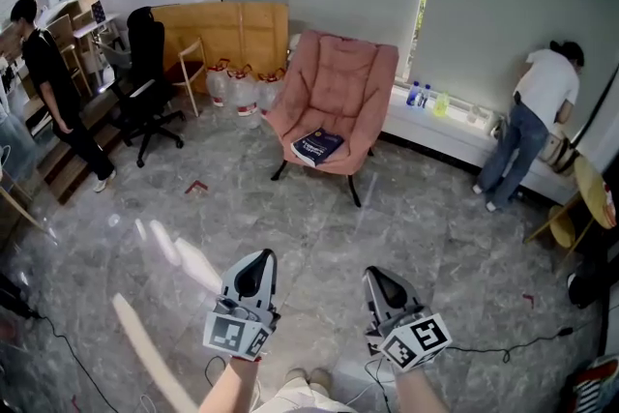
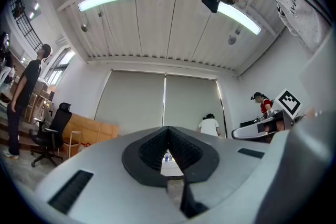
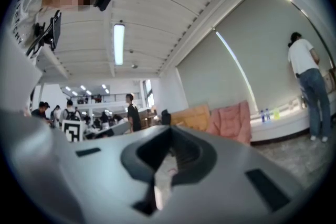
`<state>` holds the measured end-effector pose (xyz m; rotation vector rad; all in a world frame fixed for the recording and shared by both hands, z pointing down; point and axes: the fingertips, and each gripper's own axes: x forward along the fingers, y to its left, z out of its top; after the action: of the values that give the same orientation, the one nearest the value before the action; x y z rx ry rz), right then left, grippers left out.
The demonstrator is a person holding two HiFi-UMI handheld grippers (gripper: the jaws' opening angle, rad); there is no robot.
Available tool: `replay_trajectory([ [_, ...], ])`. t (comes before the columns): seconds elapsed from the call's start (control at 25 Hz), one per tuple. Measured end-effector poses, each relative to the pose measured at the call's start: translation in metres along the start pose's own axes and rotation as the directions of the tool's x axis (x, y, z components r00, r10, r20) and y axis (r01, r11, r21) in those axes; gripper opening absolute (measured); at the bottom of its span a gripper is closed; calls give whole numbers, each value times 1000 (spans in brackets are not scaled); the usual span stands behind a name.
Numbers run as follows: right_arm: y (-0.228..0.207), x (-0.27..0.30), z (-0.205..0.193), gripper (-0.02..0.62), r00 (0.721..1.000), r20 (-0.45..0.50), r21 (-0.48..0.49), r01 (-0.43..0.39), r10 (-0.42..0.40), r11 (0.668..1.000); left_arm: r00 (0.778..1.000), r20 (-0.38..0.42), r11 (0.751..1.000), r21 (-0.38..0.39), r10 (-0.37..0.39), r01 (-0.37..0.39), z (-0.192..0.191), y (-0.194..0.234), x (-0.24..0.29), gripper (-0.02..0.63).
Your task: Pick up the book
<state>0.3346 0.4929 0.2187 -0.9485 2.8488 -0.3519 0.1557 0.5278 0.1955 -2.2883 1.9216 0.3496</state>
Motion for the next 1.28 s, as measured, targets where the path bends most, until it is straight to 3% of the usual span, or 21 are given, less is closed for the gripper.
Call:
replay_trajectory([
  [0.56, -29, -4, -5, 14, 999, -15, -23, 51, -51, 998, 999, -21, 1000, -12, 27, -27, -20, -8, 6, 8],
  [1.28, -46, 127, -5, 14, 999, -11, -26, 42, -42, 999, 999, -12, 999, -12, 39, -40, -33, 103, 80, 8],
])
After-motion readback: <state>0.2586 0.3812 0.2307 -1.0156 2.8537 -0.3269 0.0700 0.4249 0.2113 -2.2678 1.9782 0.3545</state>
